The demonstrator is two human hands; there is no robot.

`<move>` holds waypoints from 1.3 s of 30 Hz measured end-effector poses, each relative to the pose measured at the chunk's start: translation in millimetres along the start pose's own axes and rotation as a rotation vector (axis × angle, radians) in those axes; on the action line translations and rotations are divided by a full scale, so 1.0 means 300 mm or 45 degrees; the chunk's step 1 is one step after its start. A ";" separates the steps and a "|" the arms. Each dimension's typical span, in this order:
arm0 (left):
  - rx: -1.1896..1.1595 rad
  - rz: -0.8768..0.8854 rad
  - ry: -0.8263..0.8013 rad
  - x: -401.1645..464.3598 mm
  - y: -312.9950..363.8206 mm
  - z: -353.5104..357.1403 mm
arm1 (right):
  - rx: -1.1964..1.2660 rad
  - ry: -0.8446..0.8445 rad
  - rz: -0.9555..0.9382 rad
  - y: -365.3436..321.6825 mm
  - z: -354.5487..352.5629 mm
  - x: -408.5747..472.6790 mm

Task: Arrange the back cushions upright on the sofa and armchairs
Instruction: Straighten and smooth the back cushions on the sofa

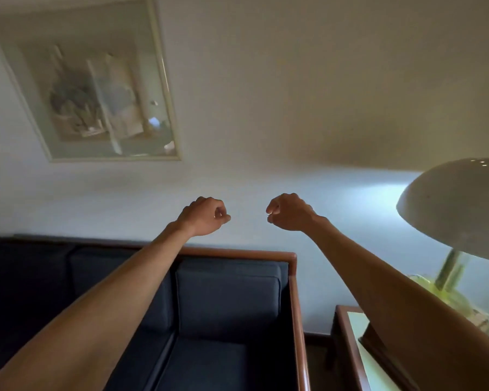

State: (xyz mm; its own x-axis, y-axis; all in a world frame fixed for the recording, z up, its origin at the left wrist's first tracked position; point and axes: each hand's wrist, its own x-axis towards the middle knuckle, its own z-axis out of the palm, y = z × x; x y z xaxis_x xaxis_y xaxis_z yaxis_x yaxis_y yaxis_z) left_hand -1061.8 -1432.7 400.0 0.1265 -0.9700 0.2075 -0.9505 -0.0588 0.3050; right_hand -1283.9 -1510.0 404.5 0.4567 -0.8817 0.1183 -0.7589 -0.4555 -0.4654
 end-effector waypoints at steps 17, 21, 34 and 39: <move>-0.174 -0.141 -0.121 0.559 -0.747 0.639 | 0.040 -0.356 0.077 0.079 0.863 0.819; -0.157 -0.103 -0.257 0.601 -0.884 0.887 | 0.031 -0.386 0.094 0.201 1.113 0.855; 0.546 0.011 -0.764 0.773 -1.266 1.318 | -0.686 -0.612 0.203 0.490 1.573 1.013; 0.507 0.091 -0.650 0.752 -1.252 1.342 | -0.776 -0.515 0.123 0.512 1.571 0.990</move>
State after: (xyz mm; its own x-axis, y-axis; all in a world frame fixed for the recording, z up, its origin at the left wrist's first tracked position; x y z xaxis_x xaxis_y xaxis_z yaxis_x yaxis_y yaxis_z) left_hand -790.6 -1724.4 -41.9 0.0018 -0.9592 -0.2828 -0.9964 0.0221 -0.0814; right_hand -1046.1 -1783.9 -45.2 0.4212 -0.8608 -0.2858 -0.8738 -0.4695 0.1263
